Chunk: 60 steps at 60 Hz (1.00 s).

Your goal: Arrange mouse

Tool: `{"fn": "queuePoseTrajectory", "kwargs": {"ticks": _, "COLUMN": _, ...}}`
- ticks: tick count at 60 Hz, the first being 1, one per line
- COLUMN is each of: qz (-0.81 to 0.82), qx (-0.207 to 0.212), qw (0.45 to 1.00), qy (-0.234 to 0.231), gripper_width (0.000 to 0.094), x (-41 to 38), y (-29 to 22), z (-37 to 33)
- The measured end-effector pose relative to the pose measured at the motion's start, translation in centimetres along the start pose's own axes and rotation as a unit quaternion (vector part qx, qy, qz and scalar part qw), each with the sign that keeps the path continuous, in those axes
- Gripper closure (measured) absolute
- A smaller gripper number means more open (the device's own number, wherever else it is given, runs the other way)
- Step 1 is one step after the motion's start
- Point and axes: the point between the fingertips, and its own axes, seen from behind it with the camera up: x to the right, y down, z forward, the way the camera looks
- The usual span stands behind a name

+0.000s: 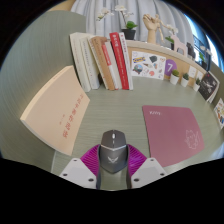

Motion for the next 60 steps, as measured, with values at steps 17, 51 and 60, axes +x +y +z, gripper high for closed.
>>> {"fn": "queuePoseTrajectory", "kwargs": {"ticks": 17, "qz": -0.023, "qx": 0.111, "qw": 0.993, "qy": 0.017, "gripper_width": 0.0588, "x": 3.7, "y": -13.8, "z": -9.3}}
{"fn": "queuePoseTrajectory", "kwargs": {"ticks": 51, "qz": -0.008, "qx": 0.049, "qw": 0.995, "qy": 0.081, "gripper_width": 0.059, "x": 23.5, "y": -12.0, "z": -2.5}}
{"fn": "queuePoseTrajectory", "kwargs": {"ticks": 60, "qz": -0.005, "qx": 0.007, "qw": 0.999, "qy": 0.051, "gripper_width": 0.0586, "x": 23.0, "y": -7.2, "z": 1.2}}
